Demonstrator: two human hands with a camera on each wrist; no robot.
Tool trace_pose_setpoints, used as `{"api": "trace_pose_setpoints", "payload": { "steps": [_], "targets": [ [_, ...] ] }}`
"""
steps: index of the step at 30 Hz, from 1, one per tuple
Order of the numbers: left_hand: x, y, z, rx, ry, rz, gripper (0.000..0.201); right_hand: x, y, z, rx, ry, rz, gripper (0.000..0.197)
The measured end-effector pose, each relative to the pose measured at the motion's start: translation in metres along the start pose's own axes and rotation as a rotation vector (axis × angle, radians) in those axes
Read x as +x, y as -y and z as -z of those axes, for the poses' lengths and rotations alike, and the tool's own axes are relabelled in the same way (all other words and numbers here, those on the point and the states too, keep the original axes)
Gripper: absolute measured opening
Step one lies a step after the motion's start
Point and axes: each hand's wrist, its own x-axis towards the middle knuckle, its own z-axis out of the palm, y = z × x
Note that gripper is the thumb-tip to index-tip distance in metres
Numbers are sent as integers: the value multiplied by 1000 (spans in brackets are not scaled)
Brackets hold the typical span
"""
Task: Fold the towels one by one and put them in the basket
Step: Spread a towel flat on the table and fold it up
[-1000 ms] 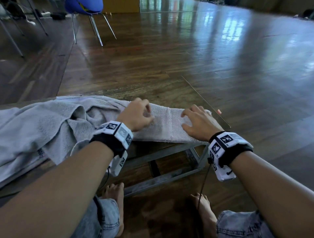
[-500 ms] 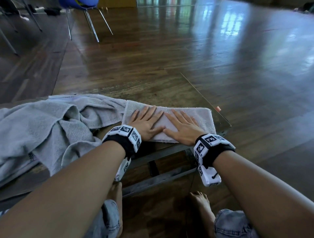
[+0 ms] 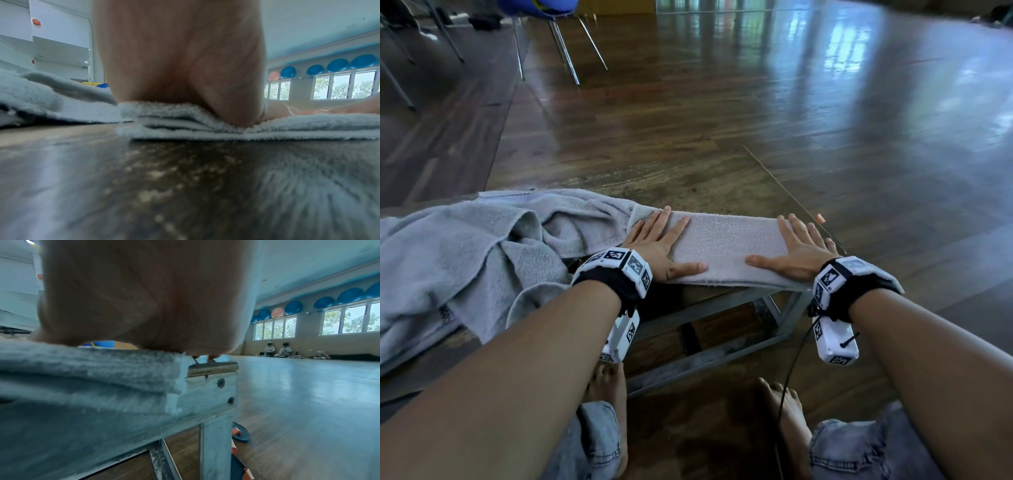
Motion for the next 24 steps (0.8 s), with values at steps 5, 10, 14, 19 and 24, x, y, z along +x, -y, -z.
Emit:
{"api": "trace_pose_setpoints", "payload": {
  "steps": [5,10,14,19,24],
  "targets": [
    [-4,-3,3,35,-12,2,117,-3,0,1,-14,-13,-19,147],
    [-9,-11,14,4,-61,22,105,-4,8,11,-69,-118,41,128],
    [-16,-9,25,-62,-226,167,82,-10,21,15,-6,-197,221,85],
    [-22,-7,37,-173,-559,405,54,-14,46,-1,-126,-55,383,70],
    [-28,8,33,-237,-298,435,38,-16,66,-13,-203,43,350,70]
  ]
}}
